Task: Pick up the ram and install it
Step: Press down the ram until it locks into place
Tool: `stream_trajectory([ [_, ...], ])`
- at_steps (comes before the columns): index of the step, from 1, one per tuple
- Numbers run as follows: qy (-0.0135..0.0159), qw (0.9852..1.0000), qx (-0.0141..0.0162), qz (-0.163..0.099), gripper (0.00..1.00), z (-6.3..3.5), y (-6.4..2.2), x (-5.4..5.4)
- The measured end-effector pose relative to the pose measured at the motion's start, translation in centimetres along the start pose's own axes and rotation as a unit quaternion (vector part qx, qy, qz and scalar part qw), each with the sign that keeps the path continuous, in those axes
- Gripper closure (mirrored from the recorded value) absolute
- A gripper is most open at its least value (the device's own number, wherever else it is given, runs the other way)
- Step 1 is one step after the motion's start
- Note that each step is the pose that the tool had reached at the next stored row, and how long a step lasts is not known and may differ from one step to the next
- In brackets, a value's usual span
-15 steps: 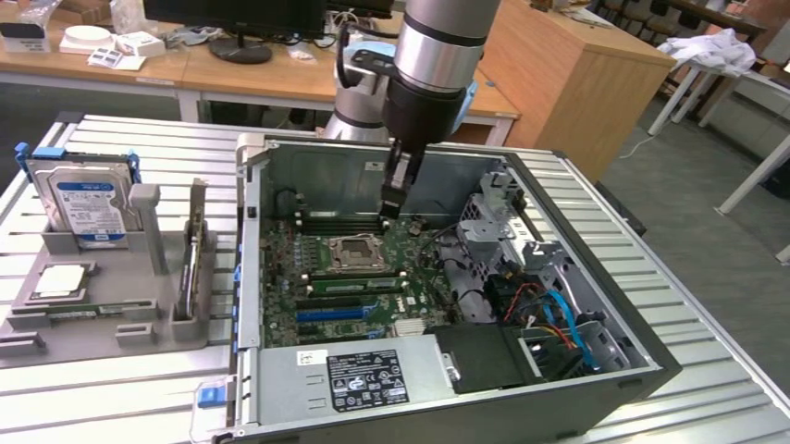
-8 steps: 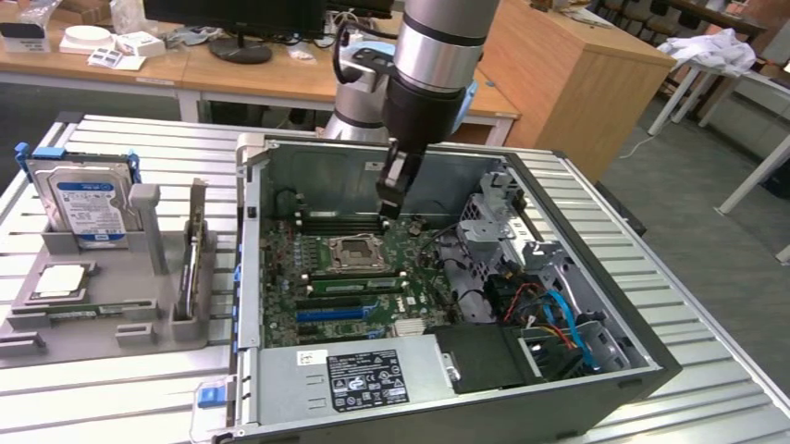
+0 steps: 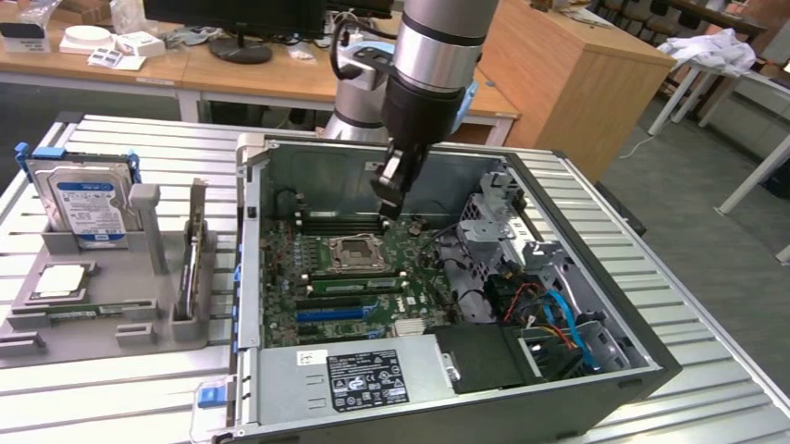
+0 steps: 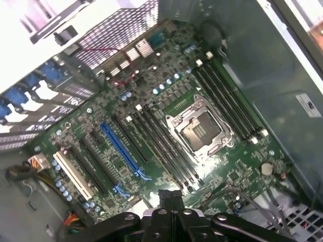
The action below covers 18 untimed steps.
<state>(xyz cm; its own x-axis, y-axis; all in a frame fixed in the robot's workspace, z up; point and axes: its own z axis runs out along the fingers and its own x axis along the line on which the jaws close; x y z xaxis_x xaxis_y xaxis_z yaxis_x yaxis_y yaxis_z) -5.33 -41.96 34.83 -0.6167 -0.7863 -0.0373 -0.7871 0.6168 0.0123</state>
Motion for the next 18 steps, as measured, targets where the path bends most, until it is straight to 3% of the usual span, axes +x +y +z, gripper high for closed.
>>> stream_trajectory([
  [5,-0.0005,0.9993,0.0015,0.039,0.89,0.01,0.02,0.02],
  [9,-0.0009,0.9977,0.0025,0.068,0.89,0.01,0.03,0.03],
  [14,-0.0013,0.9946,0.0039,0.104,0.89,0.02,0.07,0.05],
  [18,-0.0017,0.9911,0.005,0.133,0.89,0.02,0.09,0.07],
])
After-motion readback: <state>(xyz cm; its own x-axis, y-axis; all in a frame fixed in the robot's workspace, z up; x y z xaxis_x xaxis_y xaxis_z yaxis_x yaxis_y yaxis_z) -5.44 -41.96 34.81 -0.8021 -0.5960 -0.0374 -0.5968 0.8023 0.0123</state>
